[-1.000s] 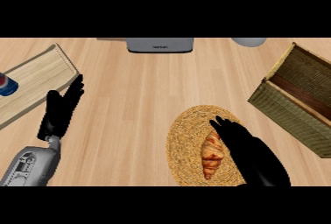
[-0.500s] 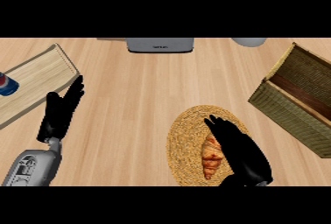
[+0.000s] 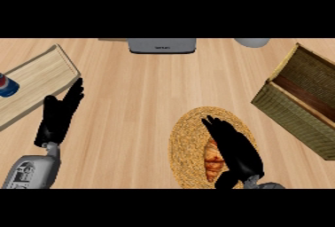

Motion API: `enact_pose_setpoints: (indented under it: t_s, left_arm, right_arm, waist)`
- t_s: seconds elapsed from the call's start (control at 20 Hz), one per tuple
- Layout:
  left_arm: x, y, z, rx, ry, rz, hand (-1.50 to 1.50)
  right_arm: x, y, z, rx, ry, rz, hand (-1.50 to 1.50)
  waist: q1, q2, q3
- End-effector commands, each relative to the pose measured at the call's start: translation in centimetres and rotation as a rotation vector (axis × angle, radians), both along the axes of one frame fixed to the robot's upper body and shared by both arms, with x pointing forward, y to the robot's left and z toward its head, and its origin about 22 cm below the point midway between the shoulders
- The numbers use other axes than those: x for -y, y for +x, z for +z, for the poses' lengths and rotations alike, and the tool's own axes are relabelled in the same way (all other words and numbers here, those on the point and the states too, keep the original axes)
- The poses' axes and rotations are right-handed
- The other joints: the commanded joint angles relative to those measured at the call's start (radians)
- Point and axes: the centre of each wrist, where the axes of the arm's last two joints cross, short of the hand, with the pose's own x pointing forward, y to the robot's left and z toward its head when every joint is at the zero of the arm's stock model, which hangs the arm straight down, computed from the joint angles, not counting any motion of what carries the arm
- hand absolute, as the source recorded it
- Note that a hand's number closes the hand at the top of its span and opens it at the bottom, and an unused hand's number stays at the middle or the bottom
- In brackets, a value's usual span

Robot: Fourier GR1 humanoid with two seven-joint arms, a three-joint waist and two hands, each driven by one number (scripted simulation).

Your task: Pick the croissant from the placemat and place it in the basket

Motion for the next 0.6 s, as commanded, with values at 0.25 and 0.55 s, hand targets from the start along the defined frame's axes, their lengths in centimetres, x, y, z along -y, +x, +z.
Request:
enact_pose_setpoints:
  t_s: [0.25, 0.55]
  left_arm:
    - [-0.3, -0.9, 1.2, 0.007, -0.002, -0.004, 0.00]
    - [-1.1, -0.7, -0.5, -0.008, -0.007, 0.003, 0.00]
  right_arm:
    - [-0.8, 0.1, -2.8, -0.067, -0.017, -0.019, -1.50]
    - [-0.6, 2.3, -3.0, -0.067, 0.007, -0.024, -1.50]
  waist:
    - [0.002, -0.001, 0.000]
    - [0.002, 0.000, 0.000]
